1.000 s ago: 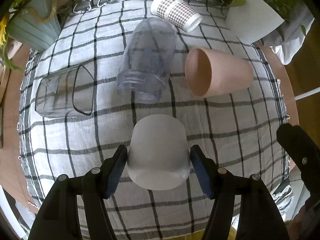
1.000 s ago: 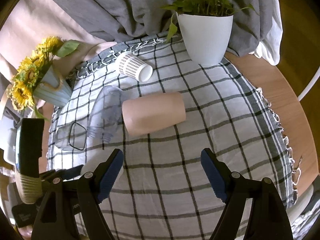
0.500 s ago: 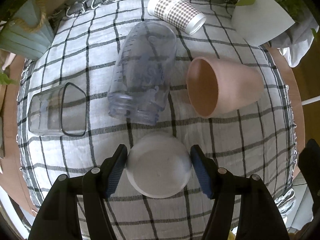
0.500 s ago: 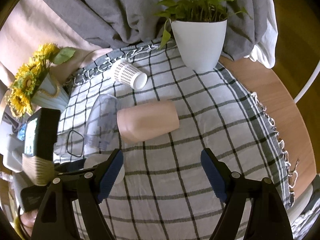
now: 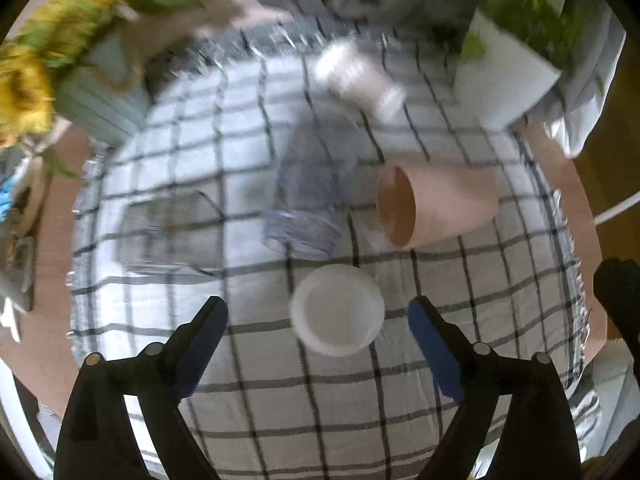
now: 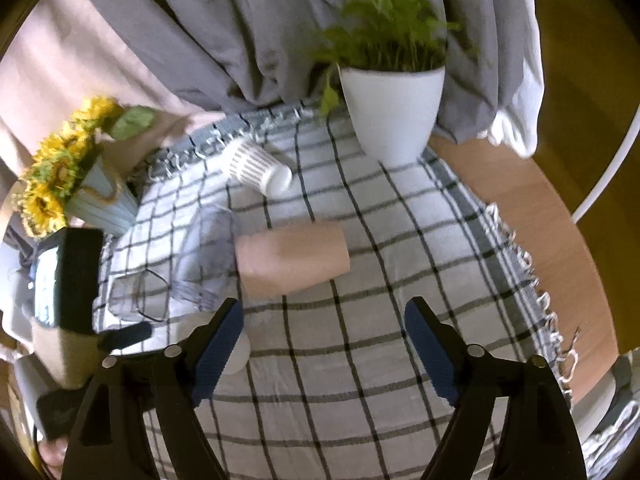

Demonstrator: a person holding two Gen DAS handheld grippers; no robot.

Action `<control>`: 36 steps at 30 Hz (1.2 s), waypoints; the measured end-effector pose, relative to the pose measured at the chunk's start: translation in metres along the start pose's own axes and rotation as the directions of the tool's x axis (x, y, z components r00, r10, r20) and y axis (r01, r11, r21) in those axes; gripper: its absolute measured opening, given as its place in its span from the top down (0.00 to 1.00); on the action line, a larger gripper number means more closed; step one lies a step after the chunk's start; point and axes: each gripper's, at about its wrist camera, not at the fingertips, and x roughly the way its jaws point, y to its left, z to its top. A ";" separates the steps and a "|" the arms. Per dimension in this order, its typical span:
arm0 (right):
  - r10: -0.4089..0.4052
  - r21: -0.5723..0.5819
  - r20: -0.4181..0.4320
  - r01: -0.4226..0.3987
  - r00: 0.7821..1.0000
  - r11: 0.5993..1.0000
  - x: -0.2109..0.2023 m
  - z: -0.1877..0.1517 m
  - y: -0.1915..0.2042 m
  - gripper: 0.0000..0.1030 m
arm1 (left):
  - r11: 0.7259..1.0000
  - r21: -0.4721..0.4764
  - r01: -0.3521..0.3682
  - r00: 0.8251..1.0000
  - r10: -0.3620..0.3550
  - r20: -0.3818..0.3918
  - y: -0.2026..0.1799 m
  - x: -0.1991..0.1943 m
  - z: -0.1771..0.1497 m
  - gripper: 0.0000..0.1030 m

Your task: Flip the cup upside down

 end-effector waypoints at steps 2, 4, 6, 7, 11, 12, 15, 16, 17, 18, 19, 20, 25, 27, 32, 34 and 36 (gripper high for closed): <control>0.002 -0.016 0.042 -0.001 0.999 1.000 -0.014 0.002 0.006 0.19 | 1.000 -0.021 -0.005 0.998 0.006 0.064 0.010 -0.024 -0.005 0.05; 0.025 -0.031 0.077 -0.022 0.997 0.999 -0.029 0.005 0.014 0.18 | 0.998 -0.045 -0.040 0.991 0.045 0.128 0.019 -0.046 -0.008 0.04; 0.035 -0.046 0.120 -0.030 0.992 0.999 -0.046 0.007 0.022 0.18 | 0.995 -0.078 -0.059 0.982 0.072 0.174 0.029 -0.063 -0.013 0.03; 0.038 -0.054 0.139 -0.031 0.990 0.998 -0.052 0.008 0.026 0.17 | 0.992 -0.101 -0.069 0.976 0.088 0.198 0.036 -0.072 -0.016 0.03; 0.073 -0.089 0.199 -0.057 0.977 0.994 -0.076 0.009 0.043 0.15 | 0.985 -0.152 -0.082 0.957 0.120 0.264 0.053 -0.099 -0.025 0.01; 0.079 -0.095 0.204 -0.060 0.976 0.994 -0.079 0.009 0.045 0.15 | 0.984 -0.155 -0.087 0.952 0.128 0.279 0.056 -0.105 -0.027 0.01; 0.100 -0.113 0.219 -0.076 0.971 0.991 -0.089 0.007 0.056 0.15 | 0.980 -0.162 -0.114 0.928 0.163 0.335 0.066 -0.126 -0.034 0.01; 0.102 -0.118 0.226 -0.077 0.969 0.990 -0.092 0.005 0.060 0.15 | 0.979 -0.166 -0.119 0.923 0.171 0.345 0.068 -0.130 -0.036 0.01; 0.107 -0.125 0.232 -0.080 0.967 0.989 -0.095 0.004 0.063 0.15 | 0.977 -0.173 -0.124 0.916 0.180 0.359 0.071 -0.135 -0.039 0.01; 0.109 -0.129 0.235 -0.081 0.966 0.988 -0.097 0.002 0.065 0.15 | 0.976 -0.179 -0.126 0.909 0.185 0.372 0.074 -0.140 -0.041 0.01; 0.109 -0.132 0.238 -0.080 0.965 0.988 -0.099 0.002 0.067 0.15 | 0.975 -0.182 -0.124 0.907 0.186 0.379 0.077 -0.143 -0.043 0.01; 0.112 -0.134 0.243 -0.081 0.964 0.988 -0.101 0.001 0.069 0.15 | 0.975 -0.184 -0.120 0.904 0.184 0.386 0.079 -0.146 -0.044 0.01; 0.115 -0.135 0.254 -0.082 0.960 0.987 -0.106 -0.003 0.078 0.15 | 0.976 -0.178 -0.127 0.885 0.193 0.423 0.083 -0.159 -0.046 0.01; 0.117 -0.134 0.256 -0.085 0.960 0.987 -0.107 -0.004 0.080 0.15 | 0.976 -0.177 -0.130 0.879 0.196 0.435 0.085 -0.163 -0.046 0.01; 0.113 -0.124 0.264 -0.083 0.958 0.989 -0.109 -0.005 0.085 0.15 | 0.975 -0.178 -0.134 0.864 0.203 0.460 0.090 -0.170 -0.045 0.01; 0.114 -0.120 0.264 -0.084 0.958 0.989 -0.109 -0.004 0.087 0.15 | 0.976 -0.175 -0.133 0.861 0.201 0.466 0.092 -0.172 -0.044 0.01; 0.111 -0.121 0.266 -0.081 0.958 0.989 -0.108 -0.004 0.089 0.15 | 0.976 -0.171 -0.133 0.860 0.199 0.470 0.093 -0.173 -0.044 0.01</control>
